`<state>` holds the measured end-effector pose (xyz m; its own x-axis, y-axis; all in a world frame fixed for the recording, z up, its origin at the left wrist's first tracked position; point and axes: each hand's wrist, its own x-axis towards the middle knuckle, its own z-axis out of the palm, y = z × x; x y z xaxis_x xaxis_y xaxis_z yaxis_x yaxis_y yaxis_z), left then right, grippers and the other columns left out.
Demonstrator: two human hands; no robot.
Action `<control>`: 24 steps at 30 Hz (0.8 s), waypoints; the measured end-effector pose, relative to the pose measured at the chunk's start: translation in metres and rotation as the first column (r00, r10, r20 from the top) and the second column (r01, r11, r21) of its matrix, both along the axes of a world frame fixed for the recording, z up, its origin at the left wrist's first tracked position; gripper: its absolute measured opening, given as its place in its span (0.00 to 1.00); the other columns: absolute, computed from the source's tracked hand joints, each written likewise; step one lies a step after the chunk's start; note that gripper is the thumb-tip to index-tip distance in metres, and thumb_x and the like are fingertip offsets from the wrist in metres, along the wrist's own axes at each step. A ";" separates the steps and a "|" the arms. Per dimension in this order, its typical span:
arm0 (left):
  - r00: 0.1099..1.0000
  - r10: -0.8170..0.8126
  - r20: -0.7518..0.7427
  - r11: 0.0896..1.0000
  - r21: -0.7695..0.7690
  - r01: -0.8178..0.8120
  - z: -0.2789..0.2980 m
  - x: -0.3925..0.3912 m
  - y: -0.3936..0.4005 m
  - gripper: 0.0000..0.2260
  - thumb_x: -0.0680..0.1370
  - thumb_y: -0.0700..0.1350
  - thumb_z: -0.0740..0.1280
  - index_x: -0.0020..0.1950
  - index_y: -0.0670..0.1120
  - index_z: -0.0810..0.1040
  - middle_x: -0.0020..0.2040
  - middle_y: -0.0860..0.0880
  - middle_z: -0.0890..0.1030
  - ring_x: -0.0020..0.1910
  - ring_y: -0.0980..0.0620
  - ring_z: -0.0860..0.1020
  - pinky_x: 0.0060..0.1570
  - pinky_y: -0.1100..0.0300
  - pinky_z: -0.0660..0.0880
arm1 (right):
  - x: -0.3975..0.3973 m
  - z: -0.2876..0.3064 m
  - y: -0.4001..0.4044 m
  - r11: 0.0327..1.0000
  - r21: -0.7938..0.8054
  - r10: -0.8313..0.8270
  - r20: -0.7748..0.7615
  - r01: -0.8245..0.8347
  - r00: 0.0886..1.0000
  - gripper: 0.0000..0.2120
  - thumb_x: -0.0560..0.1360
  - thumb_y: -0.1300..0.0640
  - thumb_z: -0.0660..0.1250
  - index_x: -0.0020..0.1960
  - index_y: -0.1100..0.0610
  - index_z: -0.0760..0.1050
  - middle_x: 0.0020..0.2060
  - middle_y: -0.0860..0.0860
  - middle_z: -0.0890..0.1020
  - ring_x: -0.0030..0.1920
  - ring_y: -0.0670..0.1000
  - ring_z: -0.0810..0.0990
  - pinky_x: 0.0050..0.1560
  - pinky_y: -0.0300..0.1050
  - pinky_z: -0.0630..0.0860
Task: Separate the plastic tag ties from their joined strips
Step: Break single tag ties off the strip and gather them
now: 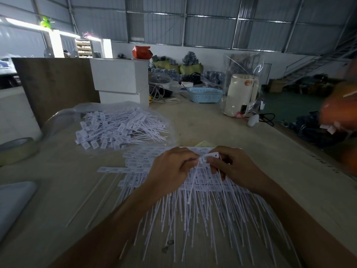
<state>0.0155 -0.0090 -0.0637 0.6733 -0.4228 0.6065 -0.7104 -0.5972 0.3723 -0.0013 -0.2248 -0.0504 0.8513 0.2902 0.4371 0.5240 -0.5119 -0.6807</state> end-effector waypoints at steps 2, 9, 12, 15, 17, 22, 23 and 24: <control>1.000 0.002 -0.020 1.000 -0.009 -0.002 -0.001 0.002 0.000 0.10 0.81 0.48 0.64 0.57 0.50 0.84 0.53 0.54 0.84 0.51 0.53 0.80 0.48 0.52 0.77 | 0.001 -0.001 0.000 1.000 -0.003 -0.002 0.007 0.002 1.000 0.07 0.81 0.57 0.66 0.50 0.59 0.81 0.33 0.50 0.83 0.28 0.54 0.80 0.32 0.41 0.77; 1.000 -0.019 -0.005 0.999 -0.040 0.019 -0.004 0.008 -0.002 0.07 0.80 0.45 0.68 0.55 0.49 0.85 0.51 0.54 0.85 0.47 0.55 0.81 0.46 0.55 0.79 | 0.001 -0.001 0.000 1.000 0.011 0.015 0.002 -0.015 1.000 0.08 0.80 0.57 0.66 0.50 0.60 0.81 0.33 0.51 0.84 0.28 0.52 0.80 0.33 0.41 0.78; 0.999 -0.038 0.007 0.997 -0.060 0.038 -0.005 0.010 -0.002 0.07 0.80 0.47 0.68 0.54 0.50 0.85 0.50 0.55 0.85 0.45 0.57 0.81 0.45 0.56 0.78 | 0.000 0.000 0.001 1.000 0.021 0.019 -0.012 -0.018 1.000 0.10 0.81 0.57 0.66 0.49 0.62 0.81 0.34 0.51 0.84 0.28 0.50 0.80 0.33 0.38 0.77; 0.998 -0.053 0.025 0.996 -0.076 0.055 -0.007 0.012 -0.001 0.06 0.80 0.47 0.68 0.53 0.51 0.85 0.47 0.55 0.85 0.43 0.59 0.81 0.42 0.58 0.77 | 0.000 0.001 0.001 1.000 0.021 0.021 -0.022 -0.020 1.000 0.09 0.81 0.57 0.65 0.50 0.62 0.81 0.34 0.52 0.84 0.29 0.51 0.80 0.33 0.39 0.77; 0.998 -0.065 0.003 0.992 -0.103 0.065 -0.007 0.013 -0.001 0.06 0.80 0.48 0.68 0.52 0.51 0.85 0.46 0.55 0.85 0.42 0.59 0.80 0.41 0.60 0.76 | 0.000 0.002 0.001 0.999 0.024 0.023 -0.022 -0.023 0.999 0.09 0.81 0.57 0.65 0.50 0.62 0.81 0.34 0.52 0.84 0.29 0.52 0.81 0.34 0.39 0.77; 0.991 -0.099 -0.095 0.982 -0.168 0.082 -0.006 0.013 -0.002 0.04 0.78 0.46 0.70 0.49 0.50 0.86 0.44 0.55 0.85 0.42 0.60 0.81 0.41 0.66 0.75 | 0.000 0.001 0.001 0.999 0.028 0.030 -0.021 -0.030 0.999 0.09 0.81 0.57 0.66 0.51 0.62 0.81 0.35 0.53 0.84 0.29 0.51 0.81 0.33 0.37 0.76; 0.987 -0.101 -0.121 0.981 -0.179 0.079 -0.005 0.012 -0.002 0.04 0.78 0.45 0.71 0.49 0.50 0.86 0.43 0.55 0.85 0.42 0.60 0.81 0.41 0.66 0.74 | 0.000 0.001 0.001 0.999 0.025 0.032 -0.019 -0.031 0.999 0.08 0.81 0.58 0.66 0.50 0.61 0.81 0.35 0.52 0.84 0.29 0.50 0.81 0.33 0.38 0.76; 0.984 -0.106 -0.141 0.979 -0.187 0.078 -0.004 0.012 -0.002 0.04 0.78 0.44 0.71 0.47 0.49 0.86 0.42 0.55 0.85 0.40 0.60 0.81 0.41 0.65 0.74 | 0.000 0.001 0.001 0.999 0.022 0.032 -0.014 -0.032 0.999 0.07 0.81 0.58 0.66 0.50 0.59 0.81 0.35 0.52 0.84 0.28 0.50 0.80 0.33 0.38 0.76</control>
